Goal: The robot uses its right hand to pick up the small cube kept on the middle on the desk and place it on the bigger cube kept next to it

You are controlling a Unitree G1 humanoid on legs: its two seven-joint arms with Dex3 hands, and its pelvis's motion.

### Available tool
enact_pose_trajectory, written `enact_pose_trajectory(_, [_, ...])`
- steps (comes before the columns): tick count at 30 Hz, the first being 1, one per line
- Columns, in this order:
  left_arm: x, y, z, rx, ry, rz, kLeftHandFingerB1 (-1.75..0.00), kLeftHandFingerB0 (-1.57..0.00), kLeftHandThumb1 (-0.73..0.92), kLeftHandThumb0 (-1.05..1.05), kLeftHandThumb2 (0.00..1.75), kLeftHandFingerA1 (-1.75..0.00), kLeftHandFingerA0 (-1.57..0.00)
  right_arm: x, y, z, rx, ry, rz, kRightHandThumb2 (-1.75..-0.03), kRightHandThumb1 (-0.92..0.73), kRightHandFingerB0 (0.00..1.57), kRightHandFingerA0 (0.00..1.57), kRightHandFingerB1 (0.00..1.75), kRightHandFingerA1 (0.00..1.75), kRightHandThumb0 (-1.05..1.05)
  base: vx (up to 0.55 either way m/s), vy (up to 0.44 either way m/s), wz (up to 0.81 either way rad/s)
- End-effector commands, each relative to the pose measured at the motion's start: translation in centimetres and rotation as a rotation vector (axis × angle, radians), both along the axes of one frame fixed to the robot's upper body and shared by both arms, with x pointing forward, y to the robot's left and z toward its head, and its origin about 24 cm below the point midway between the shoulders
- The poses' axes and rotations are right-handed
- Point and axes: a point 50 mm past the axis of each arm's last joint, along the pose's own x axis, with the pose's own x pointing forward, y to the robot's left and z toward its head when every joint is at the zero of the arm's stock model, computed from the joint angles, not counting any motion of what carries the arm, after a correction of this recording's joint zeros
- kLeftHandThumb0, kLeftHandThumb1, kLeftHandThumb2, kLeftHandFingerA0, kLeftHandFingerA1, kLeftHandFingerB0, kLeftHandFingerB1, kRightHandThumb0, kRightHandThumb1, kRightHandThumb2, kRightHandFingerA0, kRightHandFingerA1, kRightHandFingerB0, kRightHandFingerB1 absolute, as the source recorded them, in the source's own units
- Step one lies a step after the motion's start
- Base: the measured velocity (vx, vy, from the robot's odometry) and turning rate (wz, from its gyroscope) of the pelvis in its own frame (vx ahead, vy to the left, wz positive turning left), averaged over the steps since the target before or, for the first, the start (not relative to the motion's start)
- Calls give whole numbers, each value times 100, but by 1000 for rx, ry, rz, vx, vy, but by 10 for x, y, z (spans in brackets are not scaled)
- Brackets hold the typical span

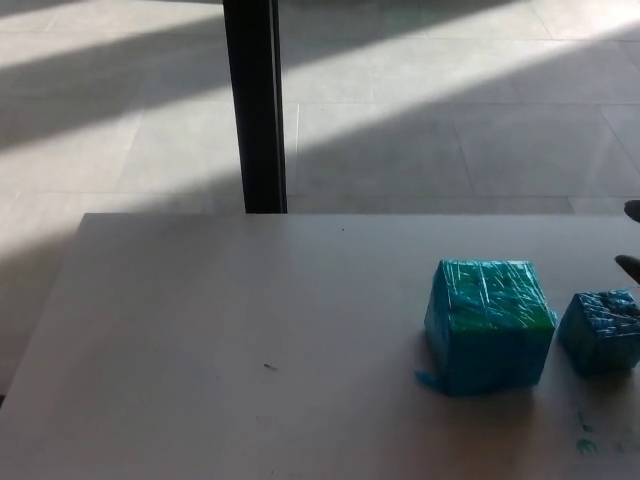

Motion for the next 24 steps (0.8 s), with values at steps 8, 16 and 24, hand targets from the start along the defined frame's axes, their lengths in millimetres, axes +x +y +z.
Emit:
enact_pose_trajectory(8, [-1, 2, 1, 0, 2, 10, -42, -42, 92, -102, 68, -68, -47, 6, 1, -28, -58, 107, -35, -104, -59, 0, 13, 0, 30, -102, 0, 0, 0])
enact_pose_trajectory(16, [-1, 2, 3, -1, -7, 10, -53, -39, 70, -98, 114, -68, -43, -2, -1, -54, -100, 177, -56, -96, -59, 0, 1, 0, 45, -100, 0, 0, 0])
enact_pose_trajectory(24, [0, 2, 4, 2, -8, 6, -42, -41, 92, -101, 68, -67, -45, 0, 7, -58, -92, 176, -33, -92, -57, 0, 14, 0, 35, -96, 0, 0, 0])
